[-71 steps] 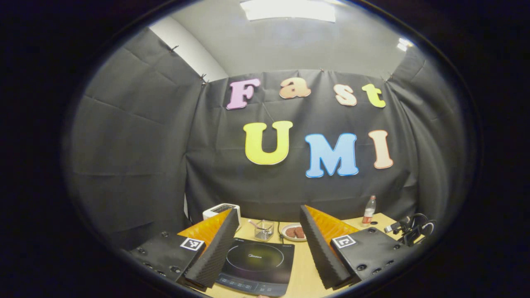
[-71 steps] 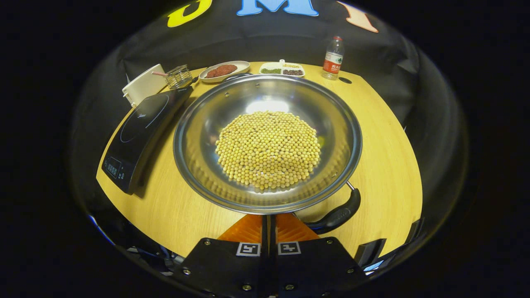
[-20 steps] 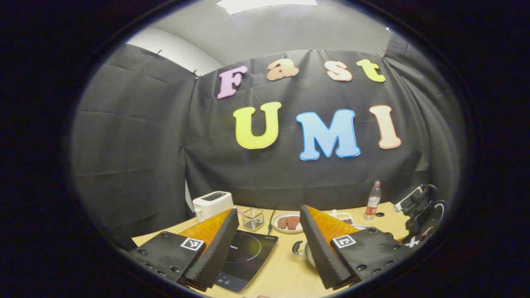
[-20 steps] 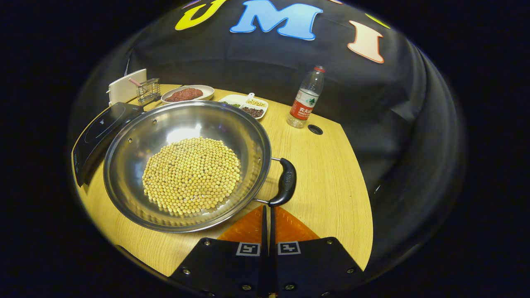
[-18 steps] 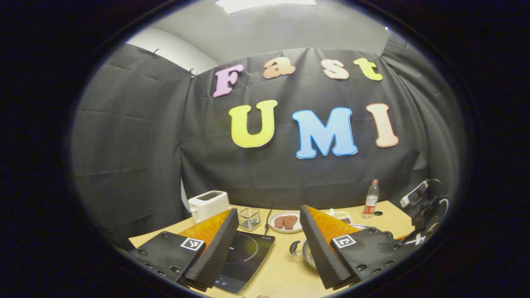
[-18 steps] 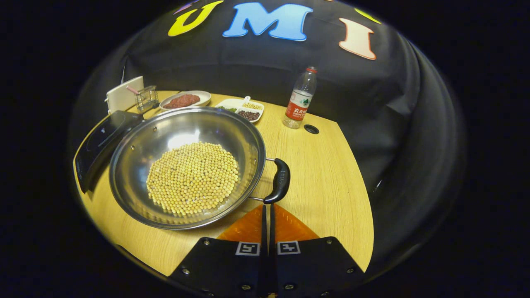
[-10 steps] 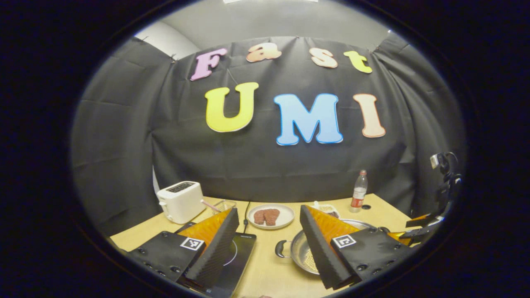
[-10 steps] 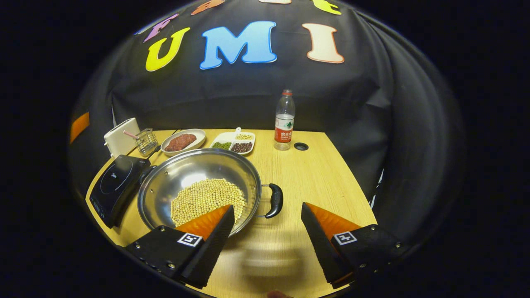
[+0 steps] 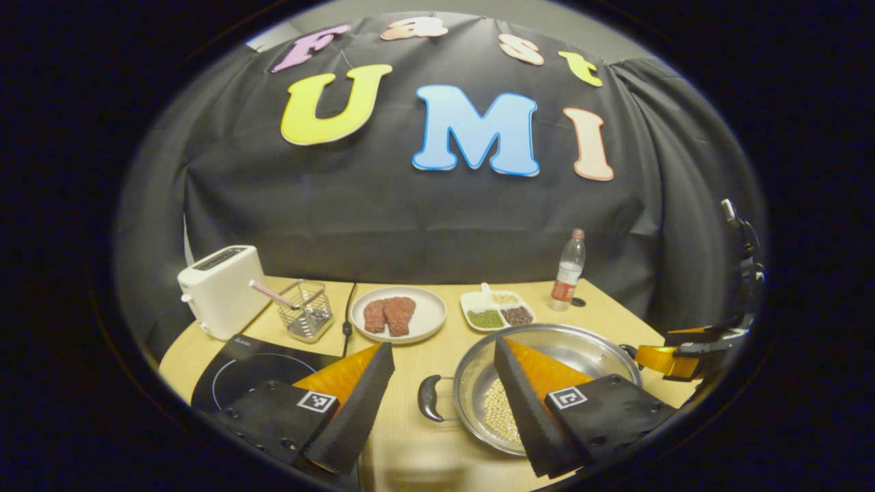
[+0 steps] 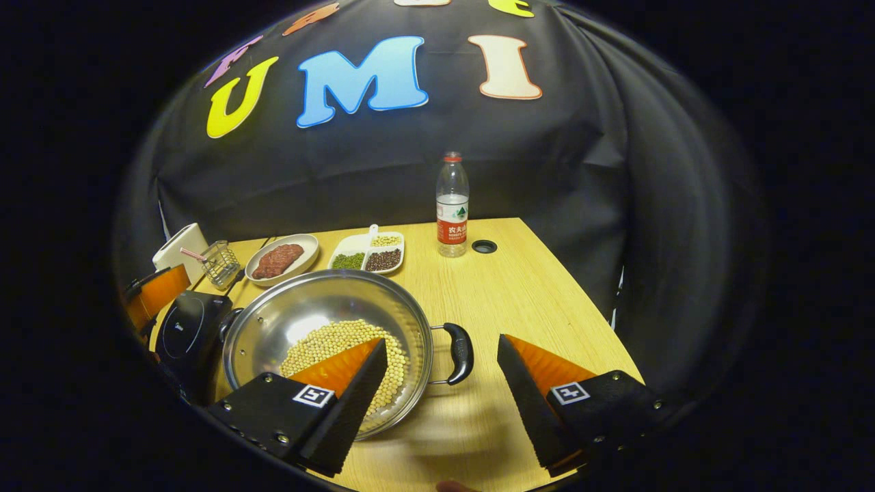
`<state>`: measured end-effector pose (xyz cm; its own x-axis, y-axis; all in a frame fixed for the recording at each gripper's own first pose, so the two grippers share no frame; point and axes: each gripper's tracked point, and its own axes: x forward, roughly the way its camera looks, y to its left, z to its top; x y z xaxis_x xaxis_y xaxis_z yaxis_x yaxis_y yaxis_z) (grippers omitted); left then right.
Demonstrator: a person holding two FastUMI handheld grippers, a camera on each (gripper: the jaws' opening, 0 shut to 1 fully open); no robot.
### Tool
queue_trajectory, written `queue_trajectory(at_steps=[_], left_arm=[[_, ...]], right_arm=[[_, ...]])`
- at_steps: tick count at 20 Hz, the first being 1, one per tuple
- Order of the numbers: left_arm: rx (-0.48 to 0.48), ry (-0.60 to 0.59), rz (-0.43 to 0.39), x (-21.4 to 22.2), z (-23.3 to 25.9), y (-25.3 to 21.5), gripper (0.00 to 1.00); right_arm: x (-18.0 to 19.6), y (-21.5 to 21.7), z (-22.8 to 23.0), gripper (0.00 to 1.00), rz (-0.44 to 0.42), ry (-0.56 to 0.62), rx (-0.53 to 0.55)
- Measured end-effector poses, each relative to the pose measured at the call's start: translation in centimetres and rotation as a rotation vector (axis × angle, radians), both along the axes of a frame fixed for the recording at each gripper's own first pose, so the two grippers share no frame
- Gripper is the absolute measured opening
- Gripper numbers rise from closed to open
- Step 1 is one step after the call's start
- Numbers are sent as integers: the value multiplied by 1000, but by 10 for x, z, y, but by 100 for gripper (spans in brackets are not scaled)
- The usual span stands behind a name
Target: First push the handle of the pot to place it horizontally, then grasp the pot with both hands and set it on the induction cooktop.
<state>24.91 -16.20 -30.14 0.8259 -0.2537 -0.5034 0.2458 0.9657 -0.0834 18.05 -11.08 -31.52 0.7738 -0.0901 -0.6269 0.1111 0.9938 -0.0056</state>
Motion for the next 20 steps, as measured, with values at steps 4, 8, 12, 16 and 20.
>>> queue_trajectory(at_steps=[4,8,12,16,20], left_arm=[[12,90,-52,9,-48,-13,97],[35,148,-56,13,-78,-16,97],[50,187,-52,17,-97,-15,93],[78,229,-57,20,-116,-16,100],[95,249,-60,21,-127,-18,100]], right_arm=[[18,-3,-3,99,-54,-15,48],[30,-3,-21,100,-79,23,72],[31,0,-43,100,-67,70,73],[31,1,-61,100,-71,121,71],[32,-3,-69,82,-80,133,51]])
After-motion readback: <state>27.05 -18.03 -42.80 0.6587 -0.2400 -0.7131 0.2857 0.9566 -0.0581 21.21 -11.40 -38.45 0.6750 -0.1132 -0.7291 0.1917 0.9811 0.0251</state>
